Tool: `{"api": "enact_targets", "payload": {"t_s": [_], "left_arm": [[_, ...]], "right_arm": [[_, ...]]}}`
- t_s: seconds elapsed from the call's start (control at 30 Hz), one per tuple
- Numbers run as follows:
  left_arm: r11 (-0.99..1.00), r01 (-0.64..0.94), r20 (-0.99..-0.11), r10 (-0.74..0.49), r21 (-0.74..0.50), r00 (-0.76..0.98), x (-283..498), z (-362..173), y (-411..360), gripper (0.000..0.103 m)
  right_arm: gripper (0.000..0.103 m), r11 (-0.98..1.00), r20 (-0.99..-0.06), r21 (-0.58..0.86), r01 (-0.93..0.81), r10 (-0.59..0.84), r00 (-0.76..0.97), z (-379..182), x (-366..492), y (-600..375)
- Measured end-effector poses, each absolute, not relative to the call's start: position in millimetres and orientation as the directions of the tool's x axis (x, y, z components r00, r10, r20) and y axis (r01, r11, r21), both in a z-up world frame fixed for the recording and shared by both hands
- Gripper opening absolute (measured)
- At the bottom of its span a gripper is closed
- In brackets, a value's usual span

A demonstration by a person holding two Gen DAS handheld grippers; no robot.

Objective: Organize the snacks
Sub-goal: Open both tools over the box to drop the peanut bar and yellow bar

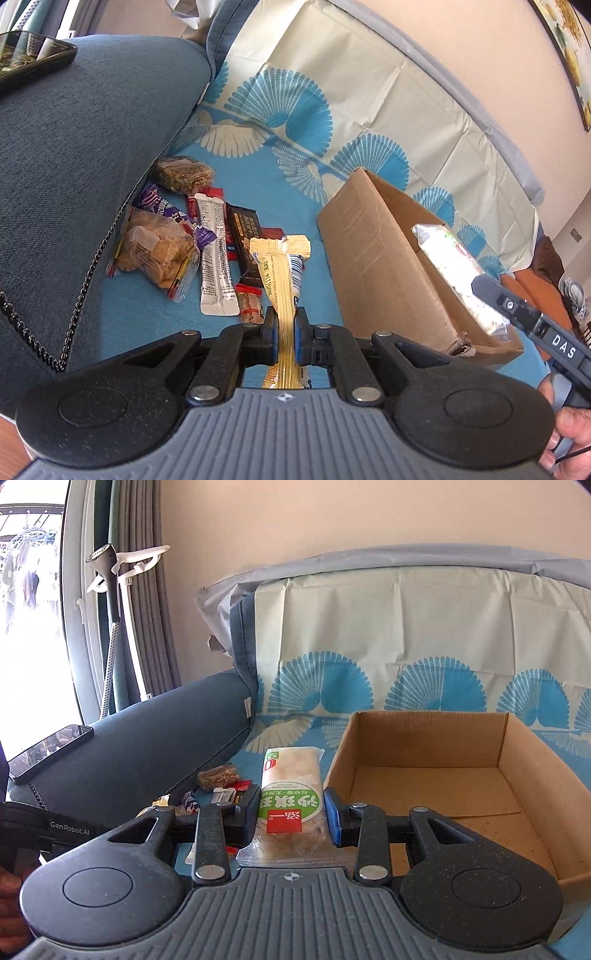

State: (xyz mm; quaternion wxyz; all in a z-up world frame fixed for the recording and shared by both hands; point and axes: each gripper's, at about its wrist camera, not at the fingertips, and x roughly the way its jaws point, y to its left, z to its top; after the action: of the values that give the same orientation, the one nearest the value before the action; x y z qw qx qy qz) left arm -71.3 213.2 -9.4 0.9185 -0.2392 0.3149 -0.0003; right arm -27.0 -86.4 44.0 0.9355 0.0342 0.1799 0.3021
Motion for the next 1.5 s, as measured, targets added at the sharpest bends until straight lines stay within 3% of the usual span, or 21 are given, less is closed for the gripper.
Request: {"api": "enact_targets", "payload": {"t_s": [0.27, 0.5, 0.7, 1.03, 1.07, 1.1, 1.17, 1.2, 1.23, 1.4, 1.5], "left_arm": [[0.909, -0.157, -0.593, -0.114, -0.386, 0.797, -64, -2, 202, 0.008], [0.852, -0.193, -0.574, -0.146, -0.487, 0.805, -45, 9, 185, 0.008], [0.883, -0.093, -0.521, -0.185, -0.461, 0.834, -7, 42, 134, 0.008], [0.872, 0.073, -0.440, -0.314, -0.483, 0.841, 60, 82, 53, 0.008], [0.871, 0.093, -0.433, -0.330, -0.483, 0.839, 65, 87, 46, 0.014], [0.872, 0.109, -0.433, -0.341, -0.476, 0.834, 68, 91, 39, 0.034], [0.883, 0.124, -0.426, -0.335, -0.452, 0.840, 68, 95, 29, 0.067], [0.892, 0.127, -0.411, -0.322, -0.435, 0.853, 64, 96, 27, 0.070], [0.899, 0.136, -0.395, -0.313, -0.416, 0.864, 58, 97, 27, 0.070], [0.932, 0.086, -0.330, -0.210, -0.352, 0.920, 15, 85, 47, 0.071], [0.948, 0.023, -0.336, -0.135, -0.316, 0.932, -11, 72, 69, 0.071]], "right_arm": [[0.038, 0.813, -0.295, 0.265, -0.518, 0.580, 0.759, 40, -10, -97], [0.038, 0.887, -0.226, 0.313, -0.340, 0.417, 0.880, 43, -2, -126], [0.038, 0.911, -0.192, 0.387, -0.141, 0.230, 0.954, 39, 6, -160], [0.038, 0.887, -0.224, 0.453, -0.093, 0.215, 0.951, 31, 14, -173], [0.040, 0.883, -0.228, 0.458, -0.102, 0.227, 0.947, 31, 16, -173], [0.041, 0.882, -0.236, 0.460, -0.105, 0.235, 0.943, 31, 17, -173], [0.059, 0.887, -0.242, 0.454, -0.083, 0.213, 0.946, 32, 17, -173], [0.069, 0.888, -0.236, 0.453, -0.080, 0.206, 0.950, 33, 15, -174], [0.071, 0.888, -0.232, 0.453, -0.082, 0.206, 0.951, 33, 14, -174], [0.071, 0.895, -0.236, 0.434, -0.099, 0.219, 0.947, 34, 12, -170], [0.071, 0.903, -0.239, 0.412, -0.117, 0.232, 0.943, 35, 10, -165]]}}
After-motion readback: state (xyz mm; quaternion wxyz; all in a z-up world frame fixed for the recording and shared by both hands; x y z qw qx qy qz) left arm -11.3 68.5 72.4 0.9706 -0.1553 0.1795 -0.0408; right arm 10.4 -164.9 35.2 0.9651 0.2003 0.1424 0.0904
